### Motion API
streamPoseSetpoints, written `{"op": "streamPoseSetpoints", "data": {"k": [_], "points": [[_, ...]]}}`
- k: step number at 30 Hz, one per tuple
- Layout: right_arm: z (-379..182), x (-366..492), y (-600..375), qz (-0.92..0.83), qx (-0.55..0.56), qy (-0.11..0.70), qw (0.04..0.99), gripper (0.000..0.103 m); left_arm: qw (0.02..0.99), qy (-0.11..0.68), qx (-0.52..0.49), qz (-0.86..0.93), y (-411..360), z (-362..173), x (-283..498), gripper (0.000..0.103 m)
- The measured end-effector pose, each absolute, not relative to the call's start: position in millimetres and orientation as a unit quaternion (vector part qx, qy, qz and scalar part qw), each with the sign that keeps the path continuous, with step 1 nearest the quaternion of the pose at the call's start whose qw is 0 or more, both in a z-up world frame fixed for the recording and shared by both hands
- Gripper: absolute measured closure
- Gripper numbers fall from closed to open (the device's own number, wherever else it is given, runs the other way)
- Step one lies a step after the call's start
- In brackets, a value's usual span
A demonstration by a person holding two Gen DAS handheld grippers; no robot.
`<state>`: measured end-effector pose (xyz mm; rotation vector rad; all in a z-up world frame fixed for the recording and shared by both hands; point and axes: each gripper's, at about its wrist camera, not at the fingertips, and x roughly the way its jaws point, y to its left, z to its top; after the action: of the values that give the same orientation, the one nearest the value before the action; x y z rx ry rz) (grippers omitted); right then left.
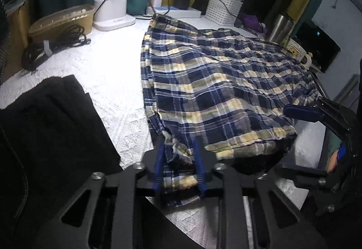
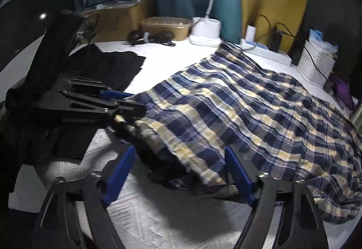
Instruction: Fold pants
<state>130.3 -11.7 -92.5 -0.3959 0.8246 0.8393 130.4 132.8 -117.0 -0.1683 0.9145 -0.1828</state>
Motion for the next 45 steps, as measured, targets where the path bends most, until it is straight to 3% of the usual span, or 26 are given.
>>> {"op": "streamPoseSetpoints", "data": {"k": [3, 14, 16, 17, 18, 21, 43, 44, 45], "points": [[-99, 132, -5, 0.387, -0.205, 0.383, 0.813, 0.044, 0.893, 0.437, -0.074, -0.077, 134, -114, 131, 0.09], [-115, 141, 4, 0.377, -0.207, 0.391, 0.814, 0.045, 0.896, 0.437, -0.049, -0.056, 132, -108, 135, 0.089], [-115, 145, 0, 0.381, -0.192, 0.394, 0.814, 0.054, 0.896, 0.438, -0.047, -0.051, 133, -107, 136, 0.088], [-115, 146, 0, 0.381, -0.188, 0.396, 0.814, 0.071, 0.896, 0.438, -0.046, -0.049, 133, -107, 136, 0.083], [-114, 147, -2, 0.383, -0.182, 0.396, 0.815, 0.072, 0.896, 0.439, -0.046, -0.046, 134, -107, 136, 0.076], [-110, 149, -6, 0.392, -0.158, 0.396, 0.815, 0.072, 0.897, 0.438, -0.047, -0.042, 136, -104, 134, 0.069], [-114, 171, -16, 0.394, -0.117, 0.416, 0.811, 0.072, 0.877, 0.466, -0.094, -0.069, 126, -117, 144, 0.069], [-114, 169, -13, 0.401, -0.122, 0.416, 0.807, 0.072, 0.879, 0.463, -0.087, -0.073, 125, -117, 144, 0.072], [-116, 167, -10, 0.409, -0.127, 0.419, 0.801, 0.072, 0.881, 0.46, -0.083, -0.077, 124, -116, 143, 0.087]]}}
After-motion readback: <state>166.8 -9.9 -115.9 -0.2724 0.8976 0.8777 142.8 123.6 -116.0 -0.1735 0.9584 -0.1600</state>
